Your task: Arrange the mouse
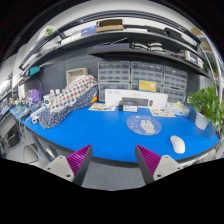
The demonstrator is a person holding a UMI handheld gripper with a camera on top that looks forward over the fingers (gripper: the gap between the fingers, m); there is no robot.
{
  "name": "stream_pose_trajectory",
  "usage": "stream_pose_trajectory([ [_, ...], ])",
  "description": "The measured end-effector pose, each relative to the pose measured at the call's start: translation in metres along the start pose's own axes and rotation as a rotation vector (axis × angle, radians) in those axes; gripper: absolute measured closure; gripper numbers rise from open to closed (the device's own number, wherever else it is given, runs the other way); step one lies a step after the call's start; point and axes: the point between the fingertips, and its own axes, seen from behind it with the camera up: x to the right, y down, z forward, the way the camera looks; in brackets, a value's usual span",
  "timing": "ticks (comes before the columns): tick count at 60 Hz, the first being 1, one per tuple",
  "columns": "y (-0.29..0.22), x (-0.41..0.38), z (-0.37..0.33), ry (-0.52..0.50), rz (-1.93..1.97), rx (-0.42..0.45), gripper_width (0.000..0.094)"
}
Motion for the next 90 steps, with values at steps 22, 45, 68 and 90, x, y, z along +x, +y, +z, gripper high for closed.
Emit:
stream_pose_trajectory([
  [22, 0.095, 0.132, -0.024, 0.184, 0.071, -0.164, 0.0058],
  [45, 0.088, 0.270, 0.031, 0.303, 0.085, -0.211, 0.0066],
  [68, 0.068, 0.306, 0.116, 0.207, 0.105, -0.231, 0.0408],
  [90, 0.070, 0.304, 0.117, 0.214, 0.123, -0.305, 0.0594],
])
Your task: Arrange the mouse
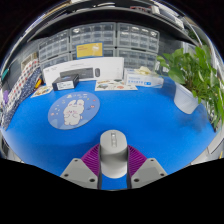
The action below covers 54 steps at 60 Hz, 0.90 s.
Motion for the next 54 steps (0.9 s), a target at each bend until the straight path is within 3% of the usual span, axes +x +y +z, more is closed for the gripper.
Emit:
stream_pose_trajectory([
  [8, -0.020, 0.004, -0.012, 0.053, 0.079, -0.025, 0.0593],
  [21, -0.166, 0.011, -0.054, 0.162, 0.090, 0.174, 0.0591],
  [31, -0.250, -0.052, -0.048, 0.099, 0.088, 0.264, 0.0592],
  [39, -0.250, -0.110, 0.000, 0.050, 0.076, 0.206, 0.0595],
  [54, -0.152, -0.153, 0.097, 0.039, 0.036, -0.018, 0.0595],
])
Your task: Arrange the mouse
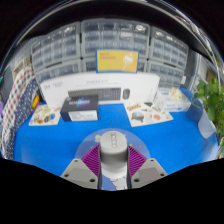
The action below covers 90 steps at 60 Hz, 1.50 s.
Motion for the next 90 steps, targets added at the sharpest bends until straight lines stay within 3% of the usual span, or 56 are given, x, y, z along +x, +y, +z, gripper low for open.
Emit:
stream_pose_trajectory([
  [6, 0.037, 0.002, 0.020, 0.001, 0.005, -0.075, 0.0588],
  [14, 0.040, 0.004, 0.019, 0.010, -0.019, -0.048, 0.0593],
  [25, 0.040, 0.004, 0.022, 0.021, -0.009, -0.054, 0.0448],
  [26, 0.040, 0.003, 0.021, 0.021, -0.005, -0.059, 0.0427],
  [27, 0.042, 0.002, 0.021, 0.018, -0.001, -0.068, 0.0339],
  [32, 0.034, 0.001, 0.012, 0.023, 0.007, -0.072, 0.0101],
  [33, 0.029, 0.001, 0.009, 0.026, 0.006, -0.060, 0.0095],
  [40, -0.011, -0.006, -0.023, 0.046, 0.018, 0.016, 0.0130],
  [55, -0.088, -0.064, -0.118, 0.020, 0.037, 0.161, 0.0110],
  [71, -0.076, -0.119, -0.172, -0.037, 0.016, 0.137, 0.0115],
  [90, -0.056, -0.125, -0.203, -0.019, 0.001, 0.129, 0.0113],
])
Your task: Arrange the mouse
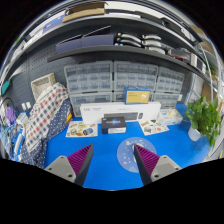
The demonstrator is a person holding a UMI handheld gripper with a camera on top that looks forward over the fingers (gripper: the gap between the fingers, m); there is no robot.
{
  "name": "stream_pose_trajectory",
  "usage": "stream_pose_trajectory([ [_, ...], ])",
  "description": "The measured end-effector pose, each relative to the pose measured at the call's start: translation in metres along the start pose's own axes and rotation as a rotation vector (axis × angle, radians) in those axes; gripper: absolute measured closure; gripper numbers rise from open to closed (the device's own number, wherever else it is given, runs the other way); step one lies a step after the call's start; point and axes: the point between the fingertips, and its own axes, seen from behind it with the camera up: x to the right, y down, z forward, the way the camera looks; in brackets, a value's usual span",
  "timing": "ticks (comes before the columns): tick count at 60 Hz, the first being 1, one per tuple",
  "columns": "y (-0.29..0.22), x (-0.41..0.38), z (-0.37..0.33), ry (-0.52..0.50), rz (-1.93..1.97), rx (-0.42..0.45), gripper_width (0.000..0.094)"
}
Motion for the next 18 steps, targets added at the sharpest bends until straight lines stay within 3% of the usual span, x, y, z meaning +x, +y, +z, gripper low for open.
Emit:
stream_pose_trajectory([
  [18, 0.013, -0.002, -0.013, -0.001, 0.010, -0.012, 0.0116],
])
